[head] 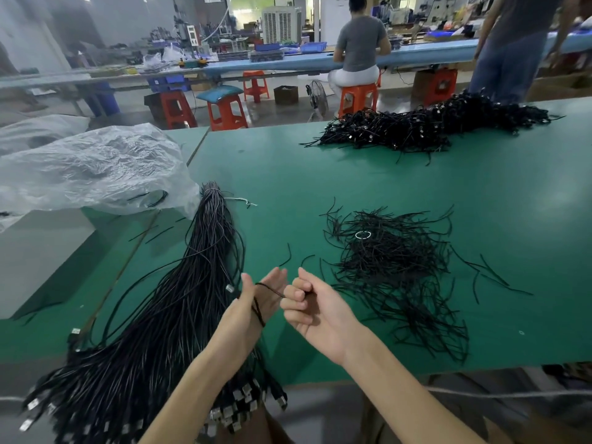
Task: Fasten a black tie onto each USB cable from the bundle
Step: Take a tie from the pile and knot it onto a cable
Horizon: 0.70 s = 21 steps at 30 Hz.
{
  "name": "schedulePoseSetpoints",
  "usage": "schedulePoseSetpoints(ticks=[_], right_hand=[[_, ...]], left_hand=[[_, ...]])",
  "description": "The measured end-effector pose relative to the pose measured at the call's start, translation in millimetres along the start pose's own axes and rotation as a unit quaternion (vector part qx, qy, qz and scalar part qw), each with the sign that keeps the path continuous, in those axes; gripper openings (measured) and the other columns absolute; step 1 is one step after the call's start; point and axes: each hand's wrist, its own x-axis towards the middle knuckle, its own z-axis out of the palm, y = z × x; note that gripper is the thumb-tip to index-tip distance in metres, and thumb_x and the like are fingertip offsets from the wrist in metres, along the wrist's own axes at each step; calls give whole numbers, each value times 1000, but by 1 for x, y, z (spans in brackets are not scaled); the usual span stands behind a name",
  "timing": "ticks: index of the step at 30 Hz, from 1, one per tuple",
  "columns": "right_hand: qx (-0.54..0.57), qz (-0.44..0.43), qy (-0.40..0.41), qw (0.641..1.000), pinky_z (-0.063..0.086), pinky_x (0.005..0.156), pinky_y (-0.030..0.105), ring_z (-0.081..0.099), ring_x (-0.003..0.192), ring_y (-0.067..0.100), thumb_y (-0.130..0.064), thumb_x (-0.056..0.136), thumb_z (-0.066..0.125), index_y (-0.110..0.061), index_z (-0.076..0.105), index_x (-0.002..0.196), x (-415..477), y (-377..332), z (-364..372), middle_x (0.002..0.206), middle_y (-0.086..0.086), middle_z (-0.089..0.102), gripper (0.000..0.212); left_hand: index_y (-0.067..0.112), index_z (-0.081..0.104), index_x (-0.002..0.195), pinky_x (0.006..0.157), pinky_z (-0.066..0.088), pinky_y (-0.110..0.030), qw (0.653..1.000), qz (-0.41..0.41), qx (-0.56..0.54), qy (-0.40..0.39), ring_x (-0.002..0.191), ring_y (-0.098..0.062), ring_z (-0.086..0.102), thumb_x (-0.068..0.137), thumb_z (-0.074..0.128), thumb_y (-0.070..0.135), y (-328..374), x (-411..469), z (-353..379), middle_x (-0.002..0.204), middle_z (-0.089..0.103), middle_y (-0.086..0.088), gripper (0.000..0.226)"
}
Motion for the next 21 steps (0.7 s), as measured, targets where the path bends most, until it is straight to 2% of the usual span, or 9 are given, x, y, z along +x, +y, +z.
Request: schedulePoseSetpoints(ticks=[3,5,7,8,10,14,17,19,21], right_hand=[[58,20,-10,998,26,39,20,34,50,9,-31,108,47,-14,46,67,5,18,-4,64,0,39,44],[103,26,-5,994,24,38,20,35,47,9,-31,108,46,-14,46,67,7,21,-10,61,0,40,45],[123,23,7,992,22,36,19,35,45,8,-32,108,46,-14,46,66,6,19,-18,59,-2,40,46],[126,21,12,992,21,35,19,34,45,8,-33,108,47,-14,46,66,5,17,-21,58,-2,40,46],[124,16,19,992,21,34,19,33,43,7,-33,107,48,-15,46,66,3,12,-26,57,-3,40,45],[75,-5,43,996,19,33,19,30,39,7,-37,107,48,-17,46,67,2,-4,-26,55,-5,40,45],[30,-25,79,996,14,32,18,28,37,5,-39,106,48,-21,43,66,2,-22,-19,54,-7,38,45],[7,-36,97,995,14,33,18,27,39,6,-40,106,49,-21,42,66,1,-32,-12,55,-6,38,46],[-32,-51,98,993,18,34,18,28,43,6,-43,106,48,-20,43,65,-2,-34,-5,58,-4,40,48]], left_hand=[[7,55,143,107,48,-32,979,15,-204,14,133,-15,58,106,25,52,16,6,12,144,61,-7,65],[4,70,123,80,60,-26,928,-2,-372,18,100,-11,74,107,39,40,26,5,15,115,75,-5,50],[12,72,95,47,44,-18,900,-3,-435,8,50,-1,51,106,46,33,37,2,15,76,62,11,35],[18,66,86,41,33,-20,902,-3,-431,-2,42,-5,34,107,46,33,41,-1,15,66,49,12,33],[23,59,77,39,22,-26,923,-11,-384,-28,42,-9,16,109,43,39,45,-4,17,61,36,10,39],[21,54,68,44,16,-25,965,-45,-249,-63,45,-6,15,106,44,47,39,-13,21,58,28,9,47],[18,49,61,46,20,-20,994,-20,32,-103,46,-10,22,102,45,60,35,-21,24,57,28,6,59],[15,63,63,46,28,-20,956,-31,261,-131,44,-11,33,98,38,72,29,-22,25,53,43,4,71],[15,77,77,46,39,-22,920,-54,359,-150,45,-13,51,98,29,74,20,-20,25,60,66,0,78]])
